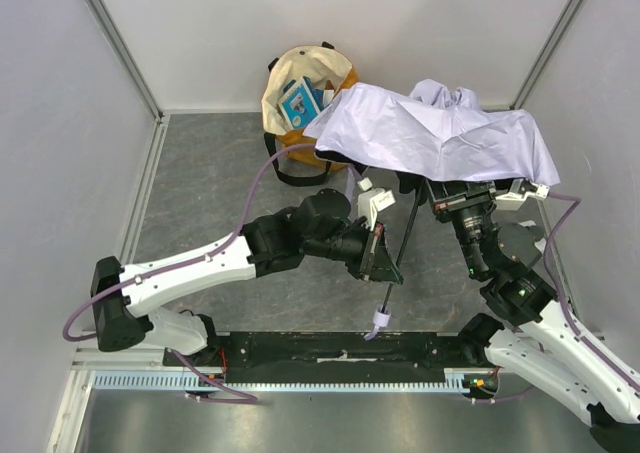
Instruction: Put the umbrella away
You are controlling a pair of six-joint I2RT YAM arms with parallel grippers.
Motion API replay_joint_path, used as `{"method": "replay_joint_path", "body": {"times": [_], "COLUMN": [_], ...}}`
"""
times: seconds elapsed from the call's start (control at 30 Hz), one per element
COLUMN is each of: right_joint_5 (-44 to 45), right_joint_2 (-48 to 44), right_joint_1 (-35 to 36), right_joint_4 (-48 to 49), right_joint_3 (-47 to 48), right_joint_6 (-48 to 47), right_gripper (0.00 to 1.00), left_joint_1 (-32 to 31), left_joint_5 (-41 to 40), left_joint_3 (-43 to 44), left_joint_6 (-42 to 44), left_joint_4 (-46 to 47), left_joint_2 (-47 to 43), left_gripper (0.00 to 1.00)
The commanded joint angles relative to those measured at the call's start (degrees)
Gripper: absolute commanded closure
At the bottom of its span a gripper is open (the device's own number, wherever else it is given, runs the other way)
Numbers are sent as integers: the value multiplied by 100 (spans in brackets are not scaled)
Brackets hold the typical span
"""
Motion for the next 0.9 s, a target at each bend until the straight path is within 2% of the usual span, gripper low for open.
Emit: {"method": "replay_joint_path", "body": {"times": [0.0, 0.1, 0.13, 0.3, 0.43, 0.6, 0.77, 0.87], "right_joint_5": [-647, -436, -374, -154, -93, 144, 469, 637], "right_joint_2": [-21, 243, 304, 524, 674, 700, 709, 718], "right_joint_1": [421, 429, 421, 421, 421, 421, 421, 421], "right_joint_4": [-748, -548, -407, 121, 297, 350, 420, 534], "right_joint_3": [506, 972, 1043, 1324, 1474, 1606, 1747, 1756], "right_joint_6": [-218, -526, -588, -790, -905, -1212, -1616, -1827], "right_gripper": [100, 100, 100, 100, 100, 100, 100, 100], "left_joint_1": [437, 445, 437, 428, 375, 270, 191, 147], "left_joint_5": [-1574, -1398, -1354, -994, -730, -765, -739, -669], "left_joint_3": [-25, -702, -843, -1037, -1055, -1274, -1547, -1696], "left_joint_6": [61, -299, -361, -371, -476, -529, -617, -661], "left_joint_4": [2136, 2452, 2497, 2602, 2831, 2857, 2866, 2866], "left_joint_2": [-567, -884, -946, -947, -762, -832, -1051, -1218], "left_gripper": [96, 74, 63, 49, 48, 54, 42, 41]}}
